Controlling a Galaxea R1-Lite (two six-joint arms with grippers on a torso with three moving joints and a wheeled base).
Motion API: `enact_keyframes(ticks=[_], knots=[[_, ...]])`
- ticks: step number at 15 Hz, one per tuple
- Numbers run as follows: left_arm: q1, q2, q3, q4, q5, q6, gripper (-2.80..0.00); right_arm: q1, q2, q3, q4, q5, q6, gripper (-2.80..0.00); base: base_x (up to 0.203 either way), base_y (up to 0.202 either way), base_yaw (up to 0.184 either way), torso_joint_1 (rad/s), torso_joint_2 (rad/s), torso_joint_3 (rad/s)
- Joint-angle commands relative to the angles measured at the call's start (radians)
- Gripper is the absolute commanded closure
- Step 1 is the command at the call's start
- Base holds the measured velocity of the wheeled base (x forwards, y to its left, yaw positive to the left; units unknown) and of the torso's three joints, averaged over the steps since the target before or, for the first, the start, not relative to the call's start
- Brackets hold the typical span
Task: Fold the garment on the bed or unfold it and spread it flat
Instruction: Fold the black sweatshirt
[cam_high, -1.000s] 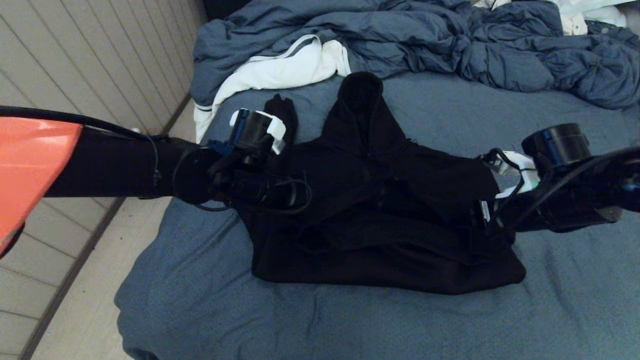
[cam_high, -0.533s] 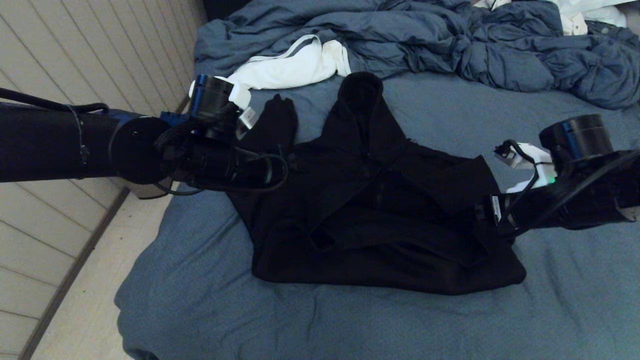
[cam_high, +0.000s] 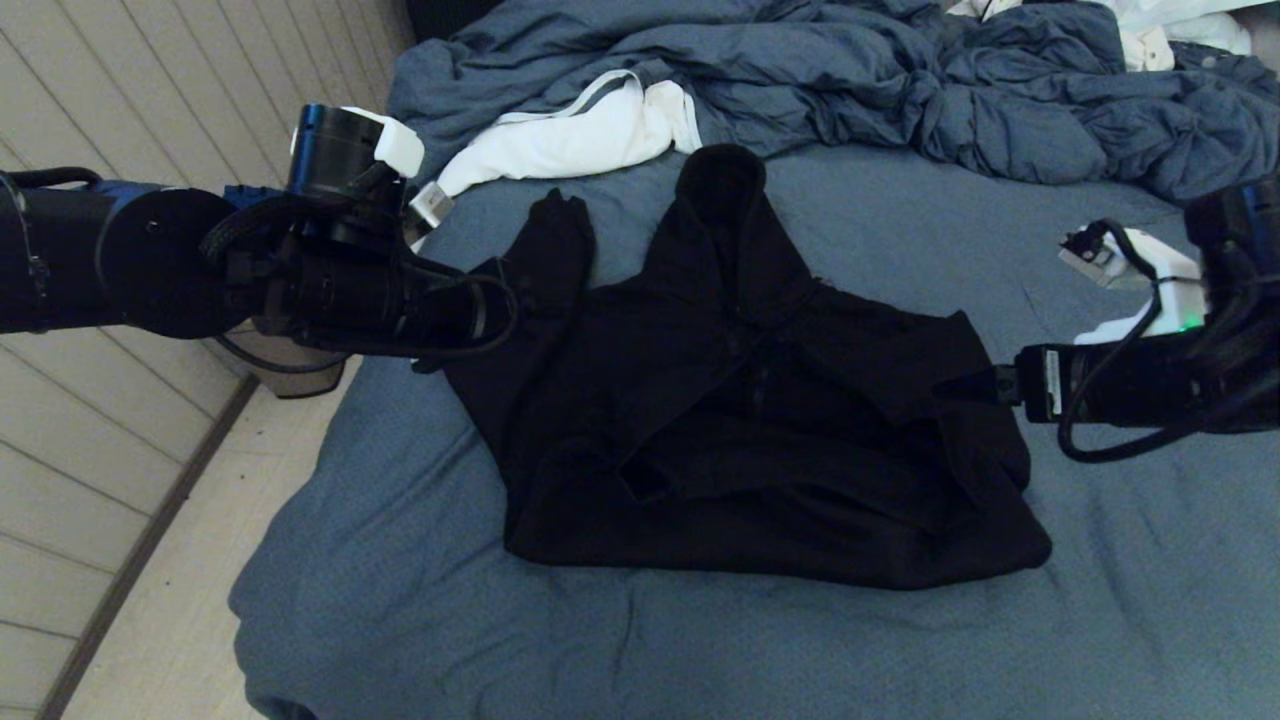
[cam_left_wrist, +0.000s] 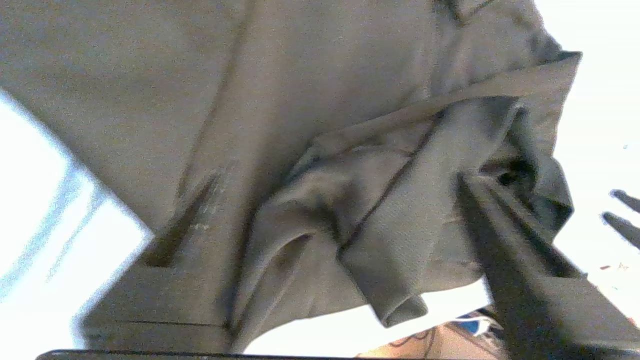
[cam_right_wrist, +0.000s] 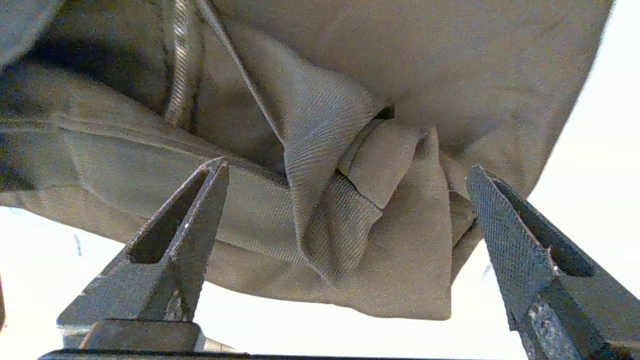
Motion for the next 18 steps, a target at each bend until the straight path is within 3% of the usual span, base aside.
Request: enact_keyframes(ticks=[1, 5, 9, 10, 11, 14, 18], knots=[[0.013, -0.014, 0.002, 0.011, -0.002, -0.004, 0.00, 0.000, -0.028, -0.005, 0.000, 0.001, 0.002, -2.80, 0.000, 0.000, 0.000, 0.000, 0.00, 0.000], [0.051, 0.027, -0.107, -0.020, 0.002, -0.002, 0.00, 0.000, -0.013, -0.035, -0.007, 0.004, 0.014, -2.80, 0.000, 0.000, 0.000, 0.000, 0.00, 0.000], [0.096, 0.218, -0.374, -0.024, 0.015, 0.007, 0.00, 0.005, 0.011, -0.069, -0.008, 0.026, 0.013, -2.80, 0.000, 0.000, 0.000, 0.000, 0.00, 0.000], [0.107, 0.279, -0.403, -0.041, 0.023, 0.045, 0.00, 0.005, 0.009, -0.066, -0.008, 0.041, 0.012, -2.80, 0.000, 0.000, 0.000, 0.000, 0.00, 0.000], [0.113, 0.335, -0.413, -0.084, 0.039, 0.115, 0.00, 0.005, 0.008, -0.055, -0.008, 0.055, 0.011, -2.80, 0.000, 0.000, 0.000, 0.000, 0.00, 0.000], [0.111, 0.459, -0.423, -0.226, 0.128, 0.225, 0.00, 0.010, 0.000, -0.004, -0.010, 0.066, 0.010, -2.80, 0.000, 0.000, 0.000, 0.000, 0.00, 0.000], [0.109, 0.461, -0.402, -0.290, 0.144, 0.236, 0.00, 0.038, -0.048, 0.081, -0.011, 0.065, 0.007, -2.80, 0.000, 0.000, 0.000, 0.000, 0.00, 0.000]])
